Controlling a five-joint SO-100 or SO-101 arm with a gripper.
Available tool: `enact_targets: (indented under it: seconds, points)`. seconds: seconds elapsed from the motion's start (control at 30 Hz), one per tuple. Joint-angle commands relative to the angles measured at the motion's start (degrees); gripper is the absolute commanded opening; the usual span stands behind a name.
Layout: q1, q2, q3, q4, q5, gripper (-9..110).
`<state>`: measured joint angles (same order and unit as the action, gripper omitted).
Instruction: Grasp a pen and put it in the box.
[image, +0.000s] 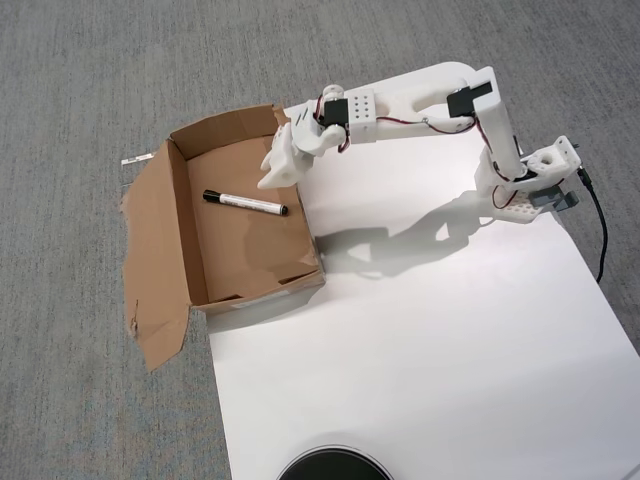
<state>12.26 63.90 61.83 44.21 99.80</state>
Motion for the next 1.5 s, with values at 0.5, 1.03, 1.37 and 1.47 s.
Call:
enact_targets:
  seconds: [0.5, 1.03, 1.37, 1.47]
  points:
    - [0.22, 15.38, -1.01, 0.09, -0.66, 14]
    - [-0.22, 31.99, 0.22, 2.64, 0.22, 14]
    - [-0.04, 42.54, 0.31, 25.49, 2.86, 14]
    - [-0.4, 44.82, 0.66, 31.82, 10.33, 14]
